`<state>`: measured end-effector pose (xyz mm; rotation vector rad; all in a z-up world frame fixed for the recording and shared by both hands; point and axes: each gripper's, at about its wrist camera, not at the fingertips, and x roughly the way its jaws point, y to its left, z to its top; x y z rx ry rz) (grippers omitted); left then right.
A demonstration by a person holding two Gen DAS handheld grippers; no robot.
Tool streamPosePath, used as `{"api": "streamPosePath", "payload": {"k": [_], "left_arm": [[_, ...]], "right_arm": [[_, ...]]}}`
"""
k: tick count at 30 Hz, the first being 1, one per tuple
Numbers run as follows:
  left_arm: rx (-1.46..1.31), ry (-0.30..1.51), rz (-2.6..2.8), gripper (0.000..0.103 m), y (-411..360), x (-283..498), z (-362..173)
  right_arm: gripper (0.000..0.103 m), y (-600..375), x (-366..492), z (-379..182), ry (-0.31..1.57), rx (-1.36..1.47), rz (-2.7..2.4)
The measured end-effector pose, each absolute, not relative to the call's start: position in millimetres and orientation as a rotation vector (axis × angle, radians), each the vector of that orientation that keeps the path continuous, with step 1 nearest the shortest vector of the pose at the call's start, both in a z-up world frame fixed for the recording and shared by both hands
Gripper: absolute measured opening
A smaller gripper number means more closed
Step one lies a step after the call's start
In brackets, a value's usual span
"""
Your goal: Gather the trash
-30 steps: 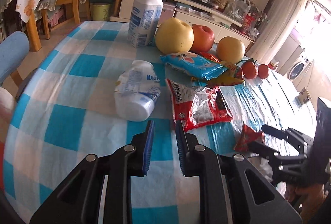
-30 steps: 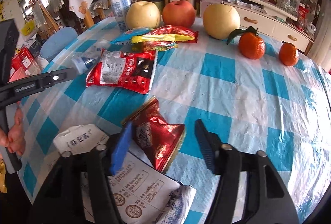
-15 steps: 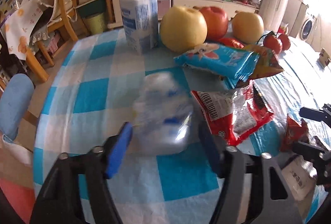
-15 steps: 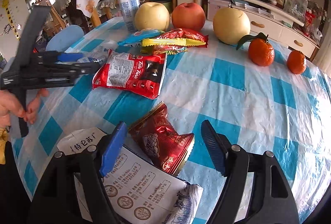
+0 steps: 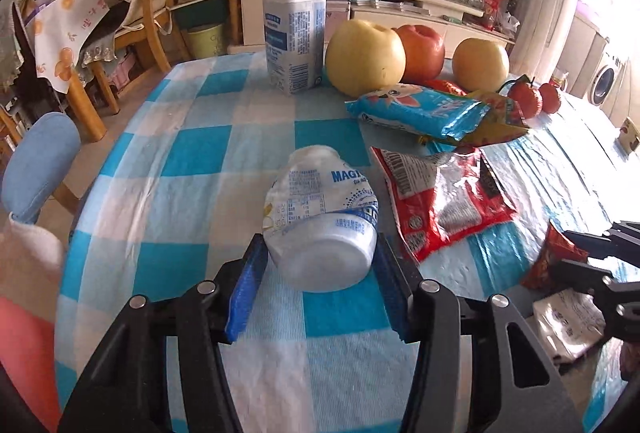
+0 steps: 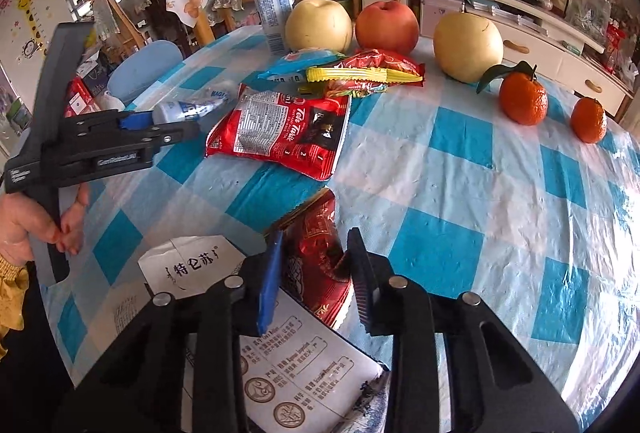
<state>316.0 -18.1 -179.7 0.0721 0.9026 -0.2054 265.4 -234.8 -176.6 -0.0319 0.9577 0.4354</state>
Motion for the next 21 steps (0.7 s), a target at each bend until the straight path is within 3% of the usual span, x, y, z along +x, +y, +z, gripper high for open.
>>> {"api": "streamPosePath", "payload": {"k": [9, 10, 11, 19, 21], "left_arm": [[0.025, 0.832, -0.221, 0.05, -13, 269, -154], [0.002, 0.827, -0.227, 0.038, -11, 265, -152], [-0.013, 0.827, -0.231, 0.019, -9, 262, -152], [-0.103, 0.867, -0.273, 0.019, 5, 260, -168], [-0.117, 0.879, -0.314, 0.027, 5, 262, -170]], "right_arm": [[0.025, -240, 252, -169, 0.908, -0.059, 0.358], [0.025, -242, 250, -167, 0.897, -0.056, 0.343], [0.025, -244, 249, -165, 0.884, -0.054, 0.327], [0.025, -260, 241, -146, 0.799, -0.014, 0.215], [0.025, -260, 239, -143, 0.794, -0.011, 0.206]]}}
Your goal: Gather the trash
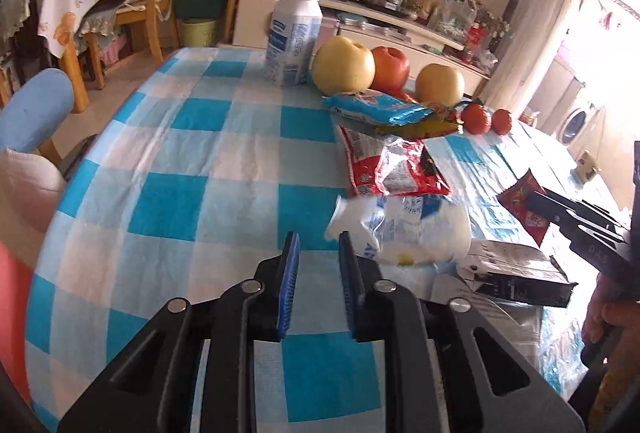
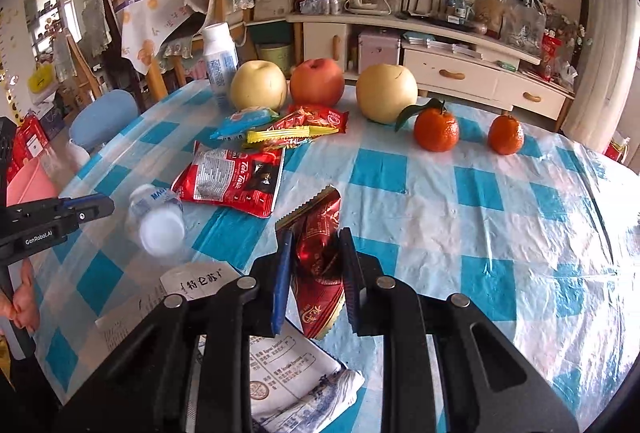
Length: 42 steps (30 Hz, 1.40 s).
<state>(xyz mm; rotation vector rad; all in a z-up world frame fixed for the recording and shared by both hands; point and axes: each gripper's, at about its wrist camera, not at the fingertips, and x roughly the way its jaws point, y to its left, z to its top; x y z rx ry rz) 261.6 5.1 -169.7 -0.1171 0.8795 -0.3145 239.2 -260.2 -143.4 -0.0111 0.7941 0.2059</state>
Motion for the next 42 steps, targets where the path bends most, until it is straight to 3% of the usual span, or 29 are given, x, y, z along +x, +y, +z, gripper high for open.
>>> {"api": "streamPosePath", "payload": {"k": [2, 6, 10, 22, 42], "left_arm": [[-0.134, 0.89, -0.321, 0.047, 6, 263, -172], [-0.209, 0.894, -0.368, 0.063, 2, 267, -172], [-0.142, 0.855, -0.427, 0.087, -16, 264, -165], [-0.114, 0.931, -0.39, 0.093, -63, 273, -182], [-0.052, 0.957, -0.251, 0.092, -84, 284, -196]], "right_arm": [[0.025, -260, 236, -142, 0.793, -0.003, 0.205], [0.025, -256, 230, -139, 0.785, -0.008, 0.205], [0.025, -252, 228, -137, 0.778, -0.009, 0.215], [0.024, -248, 230, -136, 0.771, -0.019, 0.263], [0.024, -257, 232, -132, 0.762, 0.007, 0.28]]}}
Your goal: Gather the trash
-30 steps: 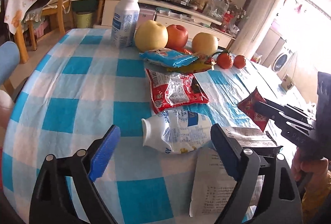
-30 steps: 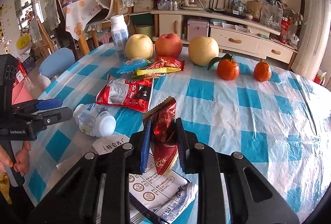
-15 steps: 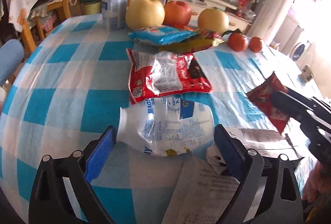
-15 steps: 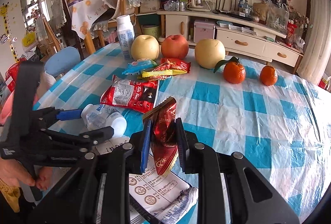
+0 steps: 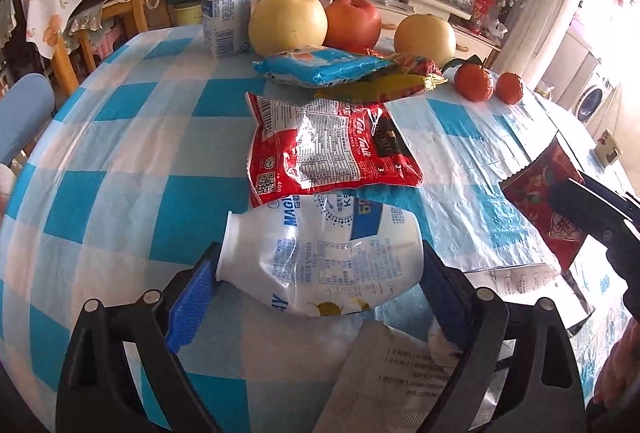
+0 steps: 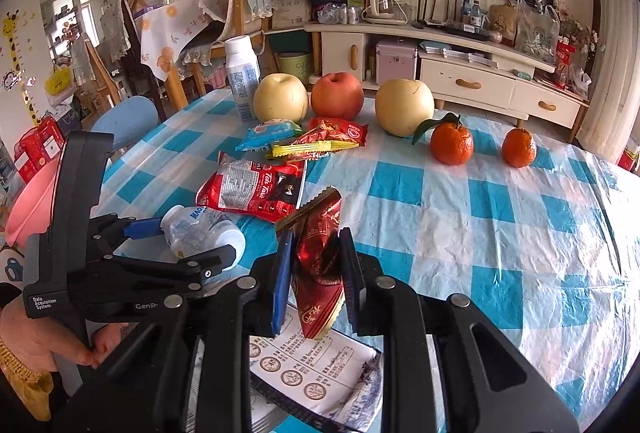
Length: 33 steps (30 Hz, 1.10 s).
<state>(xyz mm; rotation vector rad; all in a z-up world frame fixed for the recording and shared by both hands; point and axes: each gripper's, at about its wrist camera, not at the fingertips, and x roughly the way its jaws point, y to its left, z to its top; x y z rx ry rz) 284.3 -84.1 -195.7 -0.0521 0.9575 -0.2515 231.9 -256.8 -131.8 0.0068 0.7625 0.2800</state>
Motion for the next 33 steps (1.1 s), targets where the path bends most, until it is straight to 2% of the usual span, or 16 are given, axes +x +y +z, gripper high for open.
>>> {"api": "streamPosePath", "payload": {"k": [8, 19, 33], "left_arm": [[-0.057, 0.92, -0.241, 0.092, -60, 270, -175], [-0.145, 0.814, -0.118, 0.092, 20, 246, -138], [-0.207, 0.677, 0.145, 0.092, 142, 231, -88]], "right_arm": [[0.024, -247, 227, -134, 0.778, 0.014, 0.317], [0.024, -225, 221, -131, 0.805, 0.088, 0.371], [0.024, -113, 204, -118, 0.803, 0.13, 0.516]]}}
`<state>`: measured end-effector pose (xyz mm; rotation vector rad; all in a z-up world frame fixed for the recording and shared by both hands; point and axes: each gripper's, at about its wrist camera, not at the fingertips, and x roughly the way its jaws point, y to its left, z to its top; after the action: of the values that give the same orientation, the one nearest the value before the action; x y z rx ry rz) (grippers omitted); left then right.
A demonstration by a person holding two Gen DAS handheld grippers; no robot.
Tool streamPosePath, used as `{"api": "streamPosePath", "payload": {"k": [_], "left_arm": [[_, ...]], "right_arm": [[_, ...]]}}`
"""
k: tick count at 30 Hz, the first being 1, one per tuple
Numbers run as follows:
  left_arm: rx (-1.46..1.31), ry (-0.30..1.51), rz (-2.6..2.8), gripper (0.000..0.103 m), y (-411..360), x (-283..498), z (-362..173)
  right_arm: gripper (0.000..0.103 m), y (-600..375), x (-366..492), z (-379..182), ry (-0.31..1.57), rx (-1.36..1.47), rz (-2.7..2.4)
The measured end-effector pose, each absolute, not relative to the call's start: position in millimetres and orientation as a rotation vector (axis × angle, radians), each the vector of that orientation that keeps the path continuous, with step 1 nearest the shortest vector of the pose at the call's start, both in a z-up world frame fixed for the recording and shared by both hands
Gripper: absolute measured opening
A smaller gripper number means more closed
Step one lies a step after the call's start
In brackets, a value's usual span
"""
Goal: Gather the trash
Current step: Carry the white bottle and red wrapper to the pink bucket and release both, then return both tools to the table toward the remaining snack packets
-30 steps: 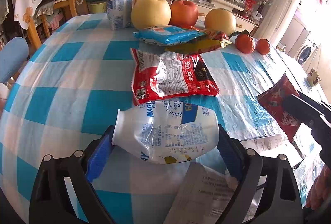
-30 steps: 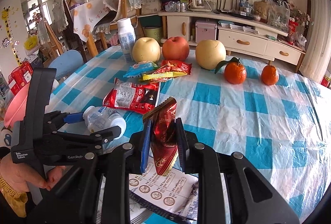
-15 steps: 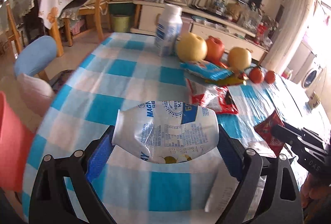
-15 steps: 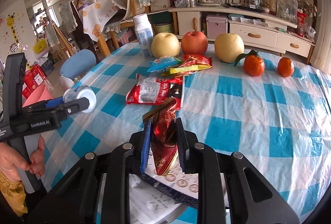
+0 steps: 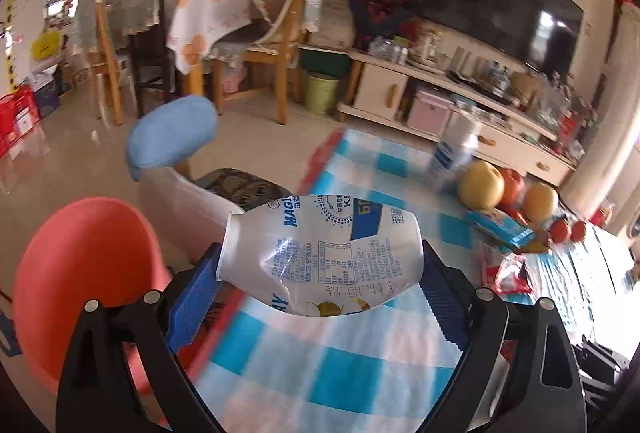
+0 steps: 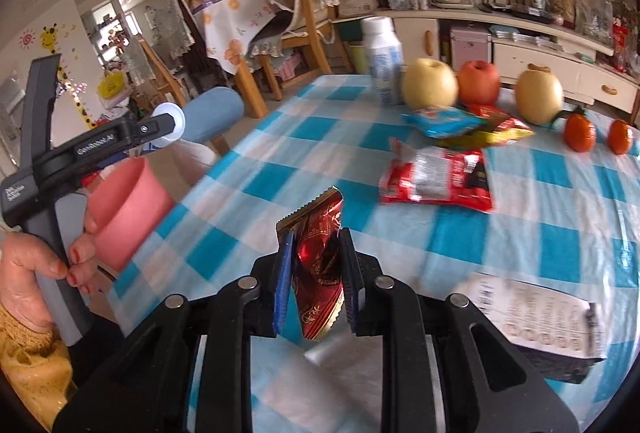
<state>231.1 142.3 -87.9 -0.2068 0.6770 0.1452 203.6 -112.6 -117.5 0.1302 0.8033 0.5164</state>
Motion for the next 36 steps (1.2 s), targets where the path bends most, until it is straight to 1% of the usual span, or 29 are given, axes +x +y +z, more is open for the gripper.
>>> {"api": "streamPosePath", "payload": {"k": [13, 20, 21, 23, 24, 25, 30, 32, 34, 36], "left_arm": [[-0.359, 0.63, 0.51, 0.092, 296, 197, -85], [-0.506, 0.638, 0.62, 0.092, 356, 180, -102], [-0.525, 0.643, 0.63, 0.092, 362, 179, -105], [-0.564, 0.652, 0.652, 0.092, 371, 176, -112], [-0.59, 0.658, 0.666, 0.092, 377, 174, -116], [-0.607, 0.664, 0.675, 0.092, 382, 173, -119], [-0.649, 0.638, 0.697, 0.092, 385, 169, -124], [-0.635, 0.609, 0.703, 0.096, 381, 168, -120], [-0.607, 0.599, 0.713, 0.096, 376, 169, -118], [-0.584, 0.589, 0.699, 0.096, 371, 171, -115]], "right_arm": [[0.024, 70, 218, -67, 0.78, 0.124, 0.824], [0.025, 155, 232, -62, 0.799, 0.119, 0.917], [0.029, 167, 235, -65, 0.811, 0.119, 0.924], [0.042, 179, 239, -72, 0.834, 0.129, 0.926], [0.052, 182, 241, -76, 0.843, 0.145, 0.92], [0.056, 180, 241, -78, 0.848, 0.162, 0.918], [0.067, 154, 237, -85, 0.843, 0.193, 0.861], [0.072, 139, 234, -85, 0.834, 0.184, 0.828], [0.078, 122, 226, -86, 0.818, 0.159, 0.785], [0.081, 107, 218, -87, 0.799, 0.122, 0.742]]}}
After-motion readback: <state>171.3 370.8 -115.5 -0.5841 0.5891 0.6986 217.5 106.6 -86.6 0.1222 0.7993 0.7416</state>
